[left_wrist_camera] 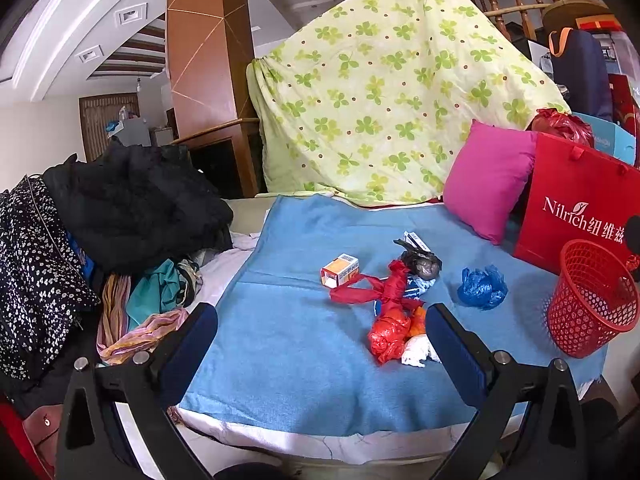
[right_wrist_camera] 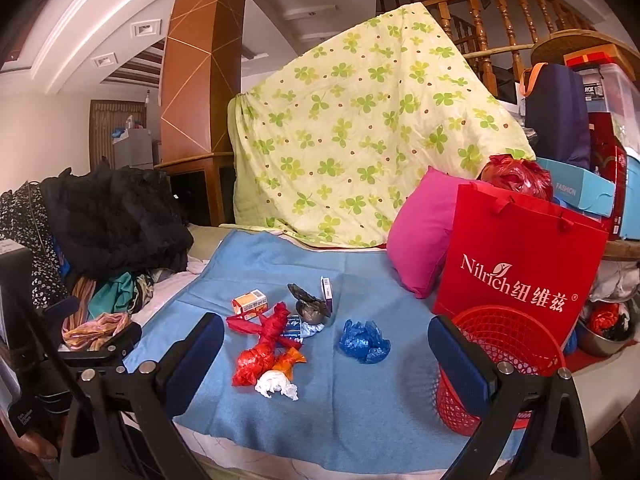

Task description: Collect trash

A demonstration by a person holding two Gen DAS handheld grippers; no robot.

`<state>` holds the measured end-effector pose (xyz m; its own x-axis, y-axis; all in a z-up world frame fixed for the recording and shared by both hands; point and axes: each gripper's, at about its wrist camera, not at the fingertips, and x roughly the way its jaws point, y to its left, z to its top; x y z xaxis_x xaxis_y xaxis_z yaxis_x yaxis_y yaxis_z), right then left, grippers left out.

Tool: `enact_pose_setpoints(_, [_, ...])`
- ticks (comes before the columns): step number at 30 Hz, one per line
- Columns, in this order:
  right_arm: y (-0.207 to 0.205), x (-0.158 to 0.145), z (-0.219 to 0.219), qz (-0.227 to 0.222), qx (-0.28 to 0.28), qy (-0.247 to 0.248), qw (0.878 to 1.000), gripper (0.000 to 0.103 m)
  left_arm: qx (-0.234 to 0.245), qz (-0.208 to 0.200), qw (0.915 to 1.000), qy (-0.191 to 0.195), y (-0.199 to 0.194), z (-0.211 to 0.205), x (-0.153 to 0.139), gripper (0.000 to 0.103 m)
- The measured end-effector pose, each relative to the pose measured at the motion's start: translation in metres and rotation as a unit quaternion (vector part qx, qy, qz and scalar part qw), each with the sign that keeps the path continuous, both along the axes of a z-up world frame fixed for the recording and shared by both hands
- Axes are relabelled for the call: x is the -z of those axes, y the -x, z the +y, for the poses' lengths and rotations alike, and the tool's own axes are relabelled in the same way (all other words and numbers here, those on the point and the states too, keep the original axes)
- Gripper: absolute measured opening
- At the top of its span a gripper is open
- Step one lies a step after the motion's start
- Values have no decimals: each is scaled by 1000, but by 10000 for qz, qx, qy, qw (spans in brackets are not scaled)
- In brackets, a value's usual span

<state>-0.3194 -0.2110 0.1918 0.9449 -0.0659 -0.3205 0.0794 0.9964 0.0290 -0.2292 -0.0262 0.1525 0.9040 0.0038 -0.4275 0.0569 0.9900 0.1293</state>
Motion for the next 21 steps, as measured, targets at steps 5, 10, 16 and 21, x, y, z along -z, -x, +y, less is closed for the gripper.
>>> enact_pose_setpoints(5, [0,1,1,-12,43,-8,10000,103,5,14,10000,4,-1,0,0,103])
enact_pose_setpoints(10, [-2,3,0,14,43,-41,10000,103,5,24,10000,-7,-1,-1,0,103])
enact_pose_setpoints(16, [-2,4,0,9,54,-27,10000,103,19,49,10000,-15,-2,-1,4,103])
enact_pose_setpoints(21, [-7,6,-1,46,45,-70,10000,103,30,84,10000,-33,-6,-1,5,103])
